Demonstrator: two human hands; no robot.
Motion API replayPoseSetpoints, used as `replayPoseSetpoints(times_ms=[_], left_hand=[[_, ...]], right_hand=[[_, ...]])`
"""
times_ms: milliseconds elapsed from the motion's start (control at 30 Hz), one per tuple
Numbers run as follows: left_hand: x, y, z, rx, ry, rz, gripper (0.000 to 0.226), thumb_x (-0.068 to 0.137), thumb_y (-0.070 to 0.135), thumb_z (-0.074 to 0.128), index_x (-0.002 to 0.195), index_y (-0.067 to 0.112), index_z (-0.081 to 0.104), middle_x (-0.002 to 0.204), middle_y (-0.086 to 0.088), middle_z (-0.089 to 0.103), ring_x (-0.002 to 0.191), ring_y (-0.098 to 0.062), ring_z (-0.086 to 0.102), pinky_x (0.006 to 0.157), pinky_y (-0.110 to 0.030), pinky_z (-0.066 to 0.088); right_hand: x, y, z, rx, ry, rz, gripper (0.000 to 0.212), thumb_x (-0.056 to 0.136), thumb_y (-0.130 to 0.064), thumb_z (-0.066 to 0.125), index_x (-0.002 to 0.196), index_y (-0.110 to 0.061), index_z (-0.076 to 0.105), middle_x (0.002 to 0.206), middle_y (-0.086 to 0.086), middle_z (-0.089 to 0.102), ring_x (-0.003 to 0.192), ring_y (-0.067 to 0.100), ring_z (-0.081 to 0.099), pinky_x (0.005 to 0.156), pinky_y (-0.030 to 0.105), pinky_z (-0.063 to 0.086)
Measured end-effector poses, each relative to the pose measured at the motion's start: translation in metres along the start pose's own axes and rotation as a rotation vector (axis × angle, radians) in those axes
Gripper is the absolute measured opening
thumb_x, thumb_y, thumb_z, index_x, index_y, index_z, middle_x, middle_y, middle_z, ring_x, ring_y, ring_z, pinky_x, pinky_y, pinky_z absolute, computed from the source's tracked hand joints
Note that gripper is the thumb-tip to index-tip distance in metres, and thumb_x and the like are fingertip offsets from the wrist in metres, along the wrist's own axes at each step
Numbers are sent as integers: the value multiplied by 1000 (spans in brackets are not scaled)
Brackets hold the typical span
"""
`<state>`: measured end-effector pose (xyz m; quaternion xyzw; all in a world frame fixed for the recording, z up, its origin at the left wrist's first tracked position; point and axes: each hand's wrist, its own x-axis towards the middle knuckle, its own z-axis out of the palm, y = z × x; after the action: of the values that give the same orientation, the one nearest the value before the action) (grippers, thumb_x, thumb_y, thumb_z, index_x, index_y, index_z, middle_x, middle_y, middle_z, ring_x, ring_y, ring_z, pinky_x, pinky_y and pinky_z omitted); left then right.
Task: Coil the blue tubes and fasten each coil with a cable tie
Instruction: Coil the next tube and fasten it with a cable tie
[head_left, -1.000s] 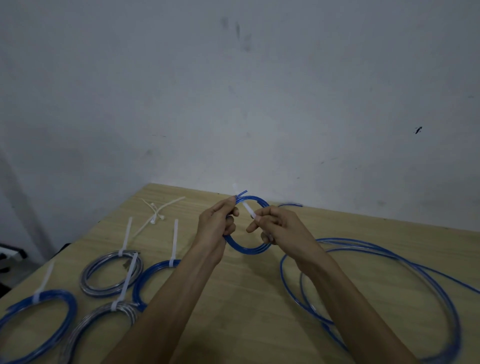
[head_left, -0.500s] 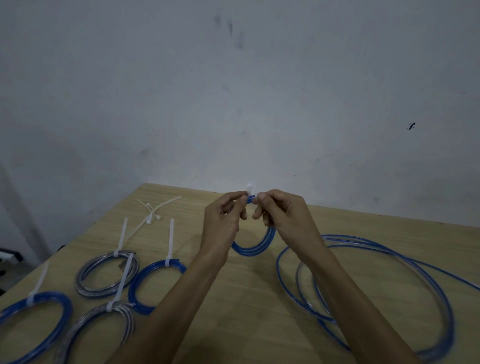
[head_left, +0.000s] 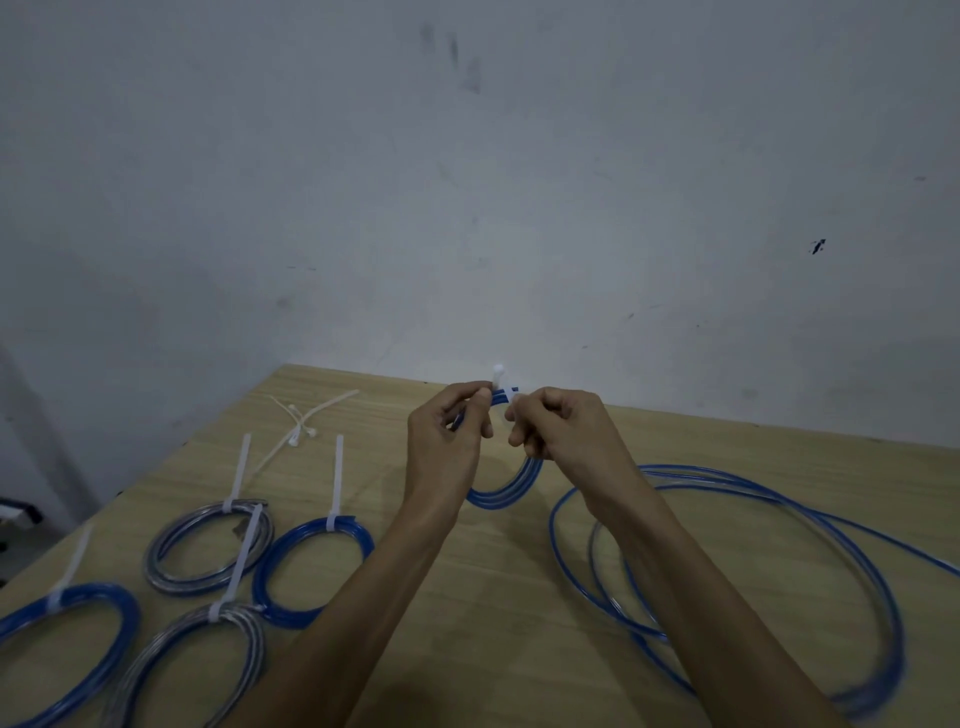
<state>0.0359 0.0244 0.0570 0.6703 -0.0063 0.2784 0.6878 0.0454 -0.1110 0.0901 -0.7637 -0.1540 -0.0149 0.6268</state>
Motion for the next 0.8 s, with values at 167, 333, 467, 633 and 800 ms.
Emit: replayPoseSetpoints(times_ms=[167, 333, 467, 633, 800], left_hand=[[-2, 0, 1, 49, -22, 49, 16, 100, 16, 59, 101, 12, 75, 63, 0, 59, 59, -4, 53, 58, -14, 42], [-5, -3, 2, 123, -98, 122, 17, 101, 14, 59, 100, 13, 76, 65, 7, 63, 62, -8, 56, 61, -15, 44], [-6, -4, 5, 152, -158, 138, 18, 101, 14, 58, 101, 13, 76, 62, 14, 61, 60, -6, 54, 59, -15, 43], [-5, -2, 4, 143, -206, 115, 17, 100, 15, 59, 99, 15, 76, 61, 10, 61, 62, -8, 56, 62, -19, 45], [-7, 0, 6, 135, -294, 72, 18, 100, 15, 59, 99, 19, 77, 59, 5, 55, 60, -8, 50, 62, -20, 42]], right_hand=[[1, 0, -2, -10, 9, -21, 28, 101, -22, 57, 86, -5, 72, 64, 0, 66, 56, 9, 53, 60, 22, 48], [3, 1, -8, -71, 14, -44, 33, 103, -30, 55, 86, -7, 71, 63, -2, 63, 57, 10, 51, 61, 26, 44], [6, 3, -17, -289, 56, -113, 30, 100, -38, 59, 86, -15, 71, 77, 8, 69, 72, 20, 63, 69, 31, 48], [9, 4, -22, -251, 22, -78, 20, 100, -32, 59, 114, -21, 69, 103, -7, 68, 91, 11, 64, 77, 21, 49], [7, 1, -22, 31, 10, -33, 11, 95, -12, 63, 87, -13, 72, 85, -9, 72, 80, 0, 66, 69, 11, 46]])
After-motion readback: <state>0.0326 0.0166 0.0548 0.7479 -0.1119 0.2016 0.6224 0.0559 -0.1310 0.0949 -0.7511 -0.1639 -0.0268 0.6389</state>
